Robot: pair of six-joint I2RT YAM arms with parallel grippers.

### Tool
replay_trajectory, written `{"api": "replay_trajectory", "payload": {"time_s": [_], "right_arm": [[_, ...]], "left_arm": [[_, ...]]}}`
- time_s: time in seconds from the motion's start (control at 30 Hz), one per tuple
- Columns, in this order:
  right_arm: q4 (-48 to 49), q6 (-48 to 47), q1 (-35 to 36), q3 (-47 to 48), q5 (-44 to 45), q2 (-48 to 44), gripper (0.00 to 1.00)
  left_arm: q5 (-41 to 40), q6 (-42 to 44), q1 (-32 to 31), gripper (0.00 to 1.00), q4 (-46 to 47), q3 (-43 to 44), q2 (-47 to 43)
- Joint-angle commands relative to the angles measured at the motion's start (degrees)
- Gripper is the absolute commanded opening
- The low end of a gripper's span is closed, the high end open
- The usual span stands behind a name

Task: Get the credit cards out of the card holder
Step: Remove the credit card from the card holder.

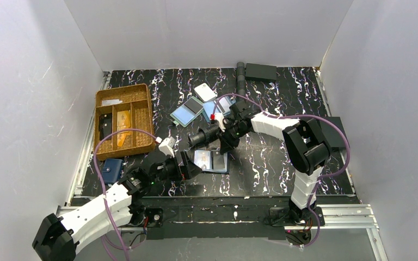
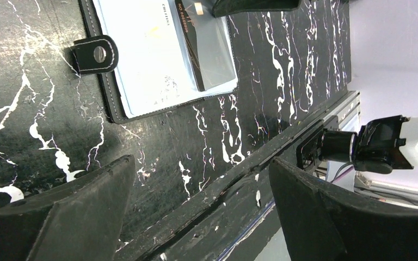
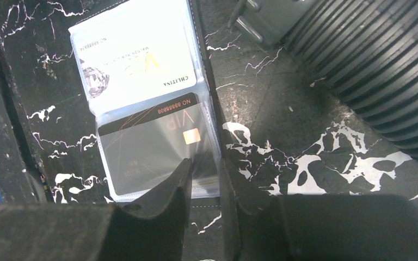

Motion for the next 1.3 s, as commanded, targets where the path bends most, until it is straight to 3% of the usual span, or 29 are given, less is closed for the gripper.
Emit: {"api": "replay_trajectory", "payload": {"time_s": [0.0, 0.43, 0.77, 1.07, 1.27], "right_arm": [[-7.95, -6.56, 0.75, -0.31, 5.06, 0.69, 0.21], [-14.58, -13.78, 0.75, 1.14, 4.59, 0.05, 0.16], [-16.67, -15.64, 0.74, 1.7, 5.23, -1.05, 0.2], [-18.37, -15.65, -1.3, 2.94, 2.31, -2.95, 0.51], [-16.76, -14.2, -4.16, 2.21, 0.14, -7.06, 0.62]], "left_arm": [[3.03, 3.45, 0.31, 0.9, -0.91, 3.36, 0.58], [7.84, 2.49, 0.07, 0.81, 3.4, 7.41, 11.61], [6.32, -3.78, -1.33, 0.65, 10.36, 8.3, 19.37], [2.68, -6.21, -2.03, 0.57, 10.68, 10.46, 27.14], [2.73, -6.51, -2.08, 0.56, 10.61, 11.92, 30.47]]}}
